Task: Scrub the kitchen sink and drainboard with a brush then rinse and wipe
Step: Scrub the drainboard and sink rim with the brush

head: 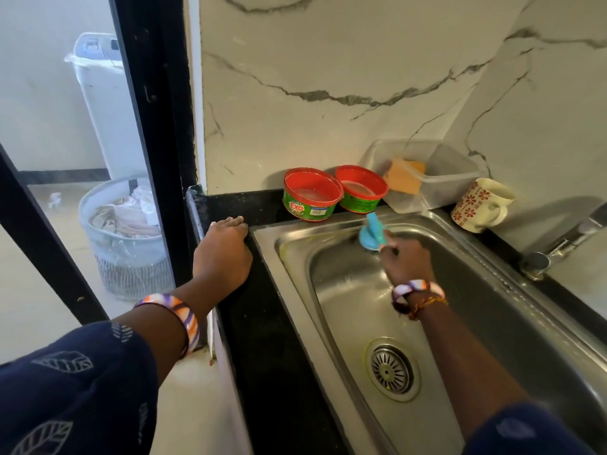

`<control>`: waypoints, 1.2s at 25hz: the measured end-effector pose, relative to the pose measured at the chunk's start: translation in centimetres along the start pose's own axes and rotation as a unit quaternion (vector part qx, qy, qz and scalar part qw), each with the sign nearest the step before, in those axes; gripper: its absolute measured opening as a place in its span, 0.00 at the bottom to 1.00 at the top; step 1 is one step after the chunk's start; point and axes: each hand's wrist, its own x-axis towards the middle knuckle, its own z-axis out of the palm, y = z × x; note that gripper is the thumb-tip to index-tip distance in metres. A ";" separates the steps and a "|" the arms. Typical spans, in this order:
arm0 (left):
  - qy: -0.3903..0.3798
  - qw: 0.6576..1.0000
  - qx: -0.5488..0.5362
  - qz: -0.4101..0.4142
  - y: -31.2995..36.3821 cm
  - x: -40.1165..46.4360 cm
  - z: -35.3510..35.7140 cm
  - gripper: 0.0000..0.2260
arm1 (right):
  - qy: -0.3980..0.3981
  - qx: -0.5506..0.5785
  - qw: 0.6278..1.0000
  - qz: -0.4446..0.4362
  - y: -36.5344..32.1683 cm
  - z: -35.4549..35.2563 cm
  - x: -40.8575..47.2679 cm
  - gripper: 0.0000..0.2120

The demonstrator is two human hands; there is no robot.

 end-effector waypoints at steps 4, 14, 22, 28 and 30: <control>-0.007 1.000 0.007 -0.003 -0.2 0.1 0.2 0.20 | -0.068 0.107 0.978 -0.166 -2.6 1.4 -5.7 0.17; -0.007 1.000 0.030 0.002 -0.2 0.5 0.5 0.20 | -0.040 0.199 0.975 -0.090 2.3 0.2 2.0 0.17; -0.009 0.999 0.030 0.007 -0.3 0.5 0.6 0.20 | 0.042 0.061 0.996 -0.041 3.2 -0.4 3.9 0.17; -0.010 0.999 0.034 0.009 -0.1 0.3 0.4 0.20 | -0.082 0.158 0.955 -0.235 -4.5 4.3 -4.5 0.20; -0.010 0.999 0.020 0.028 0.0 0.3 0.3 0.18 | -0.032 0.154 0.973 -0.168 -2.4 2.7 -1.7 0.19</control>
